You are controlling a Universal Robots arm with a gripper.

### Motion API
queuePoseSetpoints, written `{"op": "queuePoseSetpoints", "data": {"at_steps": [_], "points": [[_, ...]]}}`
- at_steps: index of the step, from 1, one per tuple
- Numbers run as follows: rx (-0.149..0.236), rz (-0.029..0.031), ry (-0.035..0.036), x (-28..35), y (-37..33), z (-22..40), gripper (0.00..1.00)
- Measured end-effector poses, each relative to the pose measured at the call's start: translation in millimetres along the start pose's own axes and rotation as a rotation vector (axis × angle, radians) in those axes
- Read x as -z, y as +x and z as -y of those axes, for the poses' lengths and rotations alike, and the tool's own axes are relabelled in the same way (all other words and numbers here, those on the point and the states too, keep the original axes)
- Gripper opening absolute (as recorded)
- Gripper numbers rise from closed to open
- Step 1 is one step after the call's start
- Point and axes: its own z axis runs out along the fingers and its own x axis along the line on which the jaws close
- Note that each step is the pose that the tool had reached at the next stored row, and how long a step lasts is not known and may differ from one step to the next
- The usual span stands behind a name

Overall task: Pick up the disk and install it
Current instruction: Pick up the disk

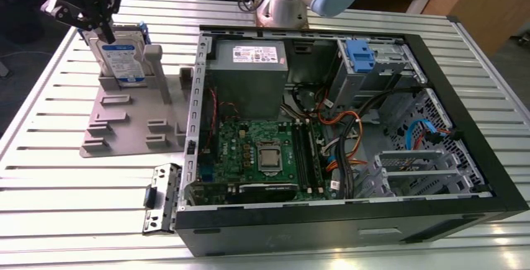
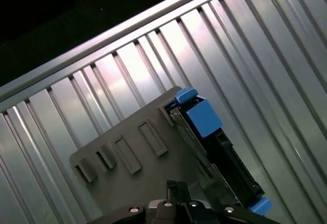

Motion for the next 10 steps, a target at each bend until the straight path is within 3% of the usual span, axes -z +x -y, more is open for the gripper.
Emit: {"op": "queuePoseSetpoints", "data": {"at_steps": [10], "points": [[0.109, -0.0047, -0.0028, 0.0, 0.0, 0.0, 0.10]]}}
